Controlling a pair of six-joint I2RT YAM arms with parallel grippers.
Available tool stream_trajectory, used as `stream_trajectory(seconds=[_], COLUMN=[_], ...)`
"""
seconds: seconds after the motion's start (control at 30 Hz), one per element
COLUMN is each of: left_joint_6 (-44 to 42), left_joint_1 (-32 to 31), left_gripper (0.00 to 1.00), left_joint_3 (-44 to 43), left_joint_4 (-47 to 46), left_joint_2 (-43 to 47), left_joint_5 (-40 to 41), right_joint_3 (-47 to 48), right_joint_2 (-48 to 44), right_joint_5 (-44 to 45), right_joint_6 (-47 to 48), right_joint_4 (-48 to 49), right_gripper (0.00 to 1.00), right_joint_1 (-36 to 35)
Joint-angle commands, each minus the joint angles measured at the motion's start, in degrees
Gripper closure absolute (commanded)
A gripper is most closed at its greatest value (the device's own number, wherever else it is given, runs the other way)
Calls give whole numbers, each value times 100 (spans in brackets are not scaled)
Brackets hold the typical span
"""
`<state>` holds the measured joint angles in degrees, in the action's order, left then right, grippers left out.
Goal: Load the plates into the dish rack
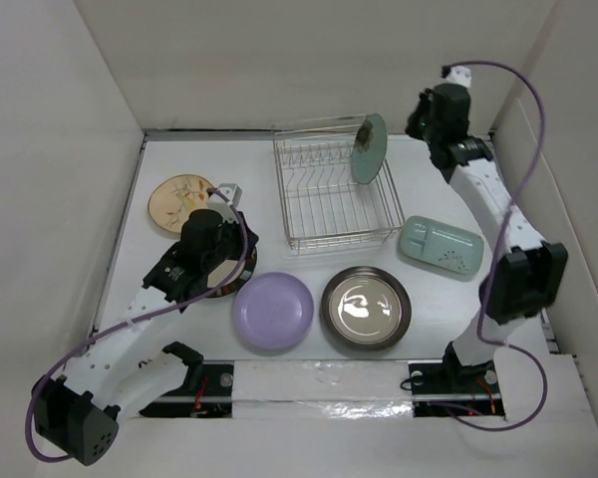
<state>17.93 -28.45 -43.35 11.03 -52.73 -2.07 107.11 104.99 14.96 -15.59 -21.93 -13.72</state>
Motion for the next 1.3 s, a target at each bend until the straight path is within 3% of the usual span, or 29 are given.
stream_trajectory(seconds=[0.0,0.03,0.13,0.23,0.33,0.43,0.5,0.7,1.03,1.2,1.27], left_joint_6=[0,0,0,-9,-27,-36,-44,-53,-53,-62,-53], left_joint_1=[-21,-21,-21,-90,-222,-275,-275,-328,-434,-434,-434], left_gripper=[100,100,100,100,100,100,99,99,98,98,98], left_joint_3=[-253,-253,-244,-244,-253,-244,-244,-217,-209,-200,-200], left_joint_4=[-189,-206,-224,-206,-180,-162,-136,-118,-92,-101,-110], left_joint_2=[377,534,798,948,1071,1194,1256,1397,1371,1292,1239], left_joint_5=[-136,-171,-233,-242,-119,-40,13,66,92,110,110], right_joint_3=[-2172,-2864,-5493,-6987,-7694,-7977,-8127,-8627,-8637,-7970,-7514], right_joint_2=[-1398,-2124,-3409,-4090,-4715,-5102,-5024,-4760,-3575,-2626,-2247], right_joint_5=[-502,-877,-1721,-1795,-1646,-1146,-794,-1021,-1644,-2260,-2191], right_joint_6=[-855,-1371,-2182,-2377,-2588,-2799,-2905,-3090,-3134,-2721,-2721], right_joint_4=[1329,1871,2892,2573,1916,1501,1298,1463,2930,3704,3129], right_gripper=[88,100,100,100,94,80,55,44,43,49,56], right_joint_1=[605,1007,1458,1512,1451,1451,1599,2557,3357,3622,3569])
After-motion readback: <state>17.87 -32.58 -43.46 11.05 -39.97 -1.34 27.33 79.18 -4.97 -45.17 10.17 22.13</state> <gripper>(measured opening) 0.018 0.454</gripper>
